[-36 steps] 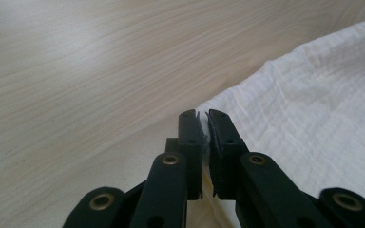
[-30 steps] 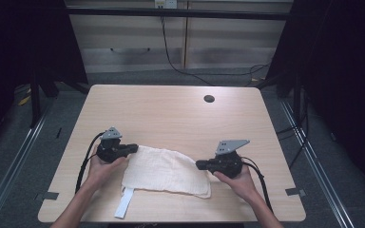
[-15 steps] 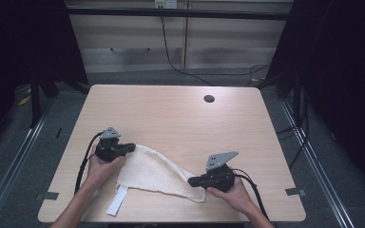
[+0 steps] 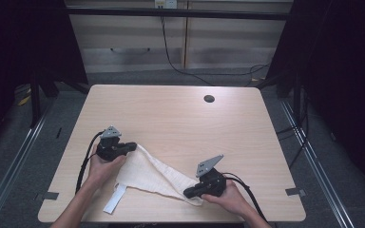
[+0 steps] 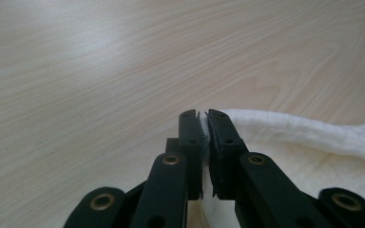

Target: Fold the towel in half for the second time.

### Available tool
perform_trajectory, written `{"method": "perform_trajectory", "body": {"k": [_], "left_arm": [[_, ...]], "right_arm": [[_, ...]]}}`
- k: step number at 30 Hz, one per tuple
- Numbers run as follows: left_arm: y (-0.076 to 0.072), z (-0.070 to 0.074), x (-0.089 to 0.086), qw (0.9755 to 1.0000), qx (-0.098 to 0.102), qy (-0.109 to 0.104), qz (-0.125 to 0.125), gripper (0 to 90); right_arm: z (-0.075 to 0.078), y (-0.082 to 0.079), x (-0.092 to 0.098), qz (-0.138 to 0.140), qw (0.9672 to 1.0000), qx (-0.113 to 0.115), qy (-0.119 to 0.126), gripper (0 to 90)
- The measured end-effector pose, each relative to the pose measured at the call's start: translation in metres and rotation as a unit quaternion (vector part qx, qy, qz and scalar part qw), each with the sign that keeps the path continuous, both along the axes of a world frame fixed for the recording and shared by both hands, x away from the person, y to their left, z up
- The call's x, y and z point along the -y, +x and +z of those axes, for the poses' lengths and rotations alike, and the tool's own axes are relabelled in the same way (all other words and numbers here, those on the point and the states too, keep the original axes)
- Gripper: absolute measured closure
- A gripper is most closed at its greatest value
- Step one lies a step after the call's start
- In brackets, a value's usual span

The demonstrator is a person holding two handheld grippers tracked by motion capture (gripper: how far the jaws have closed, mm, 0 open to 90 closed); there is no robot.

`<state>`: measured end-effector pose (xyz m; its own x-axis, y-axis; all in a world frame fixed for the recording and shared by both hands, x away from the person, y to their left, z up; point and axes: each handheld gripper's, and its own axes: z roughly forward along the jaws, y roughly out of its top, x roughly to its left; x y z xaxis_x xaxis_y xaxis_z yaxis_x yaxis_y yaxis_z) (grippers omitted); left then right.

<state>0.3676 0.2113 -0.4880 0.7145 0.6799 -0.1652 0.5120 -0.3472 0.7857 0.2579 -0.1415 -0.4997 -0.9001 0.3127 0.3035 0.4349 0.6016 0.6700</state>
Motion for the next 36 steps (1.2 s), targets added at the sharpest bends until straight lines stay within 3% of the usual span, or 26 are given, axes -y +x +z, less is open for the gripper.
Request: {"method": "perform_trajectory", "body": {"k": [2,8,12,18,23,29,32,36], "left_arm": [[0.001,0.001,0.000,1.0000,0.001,-0.004,0.002,85.1],[0.001,0.008,0.002,0.9998,0.007,-0.020,-0.002,85.1],[-0.001,0.017,0.008,0.9990,0.021,-0.037,-0.015,85.1],[-0.007,0.025,0.015,0.9982,0.035,-0.039,-0.031,85.0],[-0.012,0.032,0.018,0.9972,0.048,-0.043,-0.039,84.9],[-0.020,0.041,0.022,0.9955,0.063,-0.048,-0.052,85.0],[-0.026,0.044,0.025,0.9949,0.068,-0.040,-0.063,85.0],[-0.035,0.044,0.031,0.9936,0.078,-0.020,-0.079,85.0]], "right_arm": [[0.000,0.002,0.001,-0.011,0.9999,-0.004,-0.002,88.0],[0.001,0.015,0.011,-0.053,0.9983,0.015,-0.017,88.1],[0.001,0.029,0.023,-0.086,0.9956,0.025,-0.025,88.1],[0.000,0.046,0.037,-0.120,0.9920,0.029,-0.026,88.1],[0.002,0.057,0.042,-0.139,0.9887,0.037,-0.043,88.2],[0.002,0.060,0.043,-0.151,0.9866,0.041,-0.045,88.1],[0.003,0.059,0.042,-0.152,0.9856,0.050,-0.056,88.1],[0.003,0.059,0.043,-0.153,0.9861,0.043,-0.049,88.1]]}}
